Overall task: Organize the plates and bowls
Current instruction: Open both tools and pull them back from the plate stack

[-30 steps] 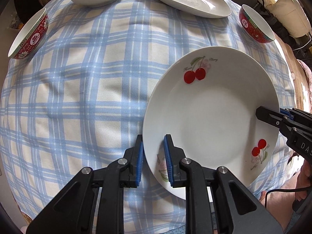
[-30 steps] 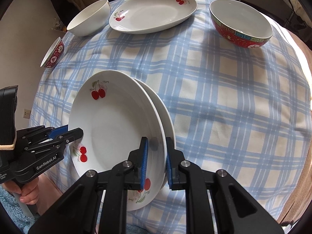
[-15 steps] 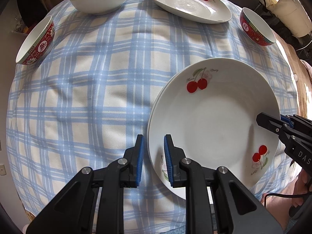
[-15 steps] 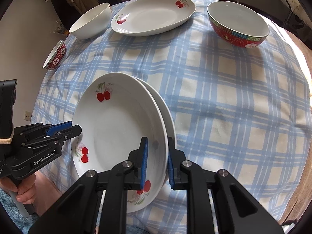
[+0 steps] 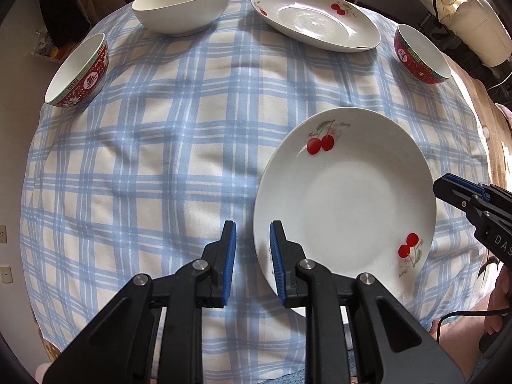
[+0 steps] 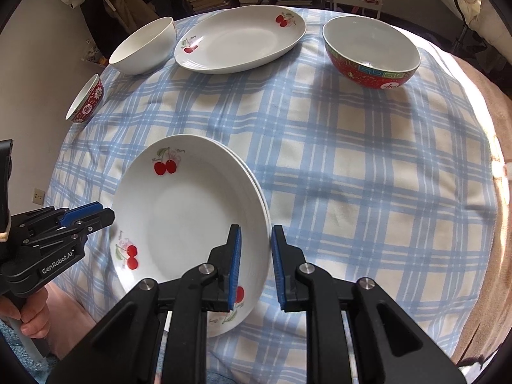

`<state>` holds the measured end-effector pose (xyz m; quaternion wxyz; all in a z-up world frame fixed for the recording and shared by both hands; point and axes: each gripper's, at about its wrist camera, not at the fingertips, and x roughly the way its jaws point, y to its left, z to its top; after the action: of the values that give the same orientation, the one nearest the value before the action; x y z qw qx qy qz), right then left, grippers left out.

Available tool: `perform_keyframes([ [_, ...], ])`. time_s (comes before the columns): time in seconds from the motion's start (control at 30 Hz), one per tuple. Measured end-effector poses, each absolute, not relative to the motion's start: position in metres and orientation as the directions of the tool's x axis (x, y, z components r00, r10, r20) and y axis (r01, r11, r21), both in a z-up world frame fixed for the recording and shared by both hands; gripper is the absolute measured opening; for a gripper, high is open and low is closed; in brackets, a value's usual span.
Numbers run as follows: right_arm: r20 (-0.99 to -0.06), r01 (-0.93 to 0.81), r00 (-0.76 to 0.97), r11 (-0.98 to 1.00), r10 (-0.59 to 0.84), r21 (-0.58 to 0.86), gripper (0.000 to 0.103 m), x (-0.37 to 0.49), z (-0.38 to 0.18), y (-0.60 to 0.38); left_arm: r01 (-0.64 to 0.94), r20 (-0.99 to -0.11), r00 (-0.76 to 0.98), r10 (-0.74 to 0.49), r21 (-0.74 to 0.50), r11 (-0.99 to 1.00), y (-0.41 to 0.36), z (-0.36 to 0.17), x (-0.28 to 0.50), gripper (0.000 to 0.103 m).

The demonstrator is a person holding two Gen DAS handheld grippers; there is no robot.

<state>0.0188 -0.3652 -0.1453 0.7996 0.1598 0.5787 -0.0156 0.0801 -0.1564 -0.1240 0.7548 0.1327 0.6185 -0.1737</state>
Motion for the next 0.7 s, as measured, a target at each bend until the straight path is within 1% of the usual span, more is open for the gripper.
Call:
perform_keyframes([
  [0.07,-0.917,0.21,0.355,0.94,0.183,0.269,0.02,0.018,-0.14,-0.369,0.426,-0.978,0.185,-0.092,-0.005,0.905,-0.154,-0.121,0.078,0.021],
  [0.13,-0.914,0.212,0.366,0.94,0.176,0.266,0.022,0.02,-0.136,-0.371,0.429,-0.977,0.196,-0.083,0.009,0.903,-0.156,-0.116,0.078,0.021],
  [0.17,-0.916,0.212,0.368,0.945,0.16,0.25,0.025,0.022,-0.135,-0.371,0.429,-0.977,0.201,-0.077,0.017,0.903,-0.155,-0.113,0.079,0.022],
  [0.23,-0.918,0.208,0.372,0.952,0.137,0.227,0.034,0.026,-0.132,-0.37,0.429,-0.976,0.205,-0.072,0.023,0.903,-0.153,-0.109,0.082,0.022],
  [0.27,-0.918,0.207,0.373,0.952,0.135,0.224,0.044,0.028,-0.13,-0.371,0.428,-0.976,0.206,-0.072,0.024,0.903,-0.153,-0.107,0.084,0.024],
  [0.3,-0.917,0.206,0.376,0.953,0.134,0.223,0.053,0.031,-0.128,-0.372,0.426,-0.976,0.207,-0.071,0.025,0.905,-0.153,-0.104,0.087,0.027],
  [0.33,-0.915,0.204,0.381,0.953,0.133,0.224,0.058,0.034,-0.125,-0.373,0.422,-0.975,0.21,-0.07,0.026,0.906,-0.153,-0.102,0.09,0.03],
  [0.37,-0.912,0.204,0.388,0.953,0.131,0.223,0.066,0.038,-0.122,-0.373,0.418,-0.975,0.213,-0.069,0.027,0.908,-0.154,-0.1,0.094,0.034],
  [0.4,-0.908,0.2,0.397,0.954,0.13,0.223,0.073,0.042,-0.119,-0.374,0.414,-0.974,0.215,-0.068,0.028,0.91,-0.153,-0.103,0.106,0.043],
  [0.43,-0.904,0.194,0.407,0.955,0.131,0.226,0.077,0.046,-0.115,-0.376,0.41,-0.973,0.22,-0.067,0.03,0.912,-0.154,-0.101,0.111,0.049],
  [0.47,-0.901,0.188,0.415,0.956,0.13,0.225,0.085,0.05,-0.112,-0.377,0.406,-0.971,0.23,-0.066,0.034,0.913,-0.154,-0.099,0.116,0.056],
  [0.5,-0.898,0.183,0.421,0.958,0.127,0.221,0.093,0.055,-0.109,-0.378,0.405,-0.969,0.24,-0.066,0.038,0.913,-0.156,-0.096,0.121,0.057],
  [0.53,-0.895,0.18,0.428,0.959,0.123,0.218,0.096,0.06,-0.105,-0.38,0.407,-0.968,0.243,-0.061,0.045,0.912,-0.158,-0.094,0.127,0.058],
  [0.57,-0.894,0.175,0.432,0.961,0.12,0.214,0.1,0.066,-0.102,-0.382,0.41,-0.969,0.241,-0.055,0.05,0.911,-0.159,-0.093,0.134,0.064],
  [0.6,-0.893,0.164,0.434,0.963,0.122,0.212,0.102,0.072,-0.099,-0.384,0.41,-0.97,0.237,-0.052,0.052,0.911,-0.161,-0.092,0.14,0.072],
  [0.7,-0.892,0.134,0.436,0.971,0.121,0.198,0.103,0.093,-0.091,-0.39,0.404,-0.965,0.256,-0.05,0.06,0.913,-0.169,-0.086,0.16,0.081],
])
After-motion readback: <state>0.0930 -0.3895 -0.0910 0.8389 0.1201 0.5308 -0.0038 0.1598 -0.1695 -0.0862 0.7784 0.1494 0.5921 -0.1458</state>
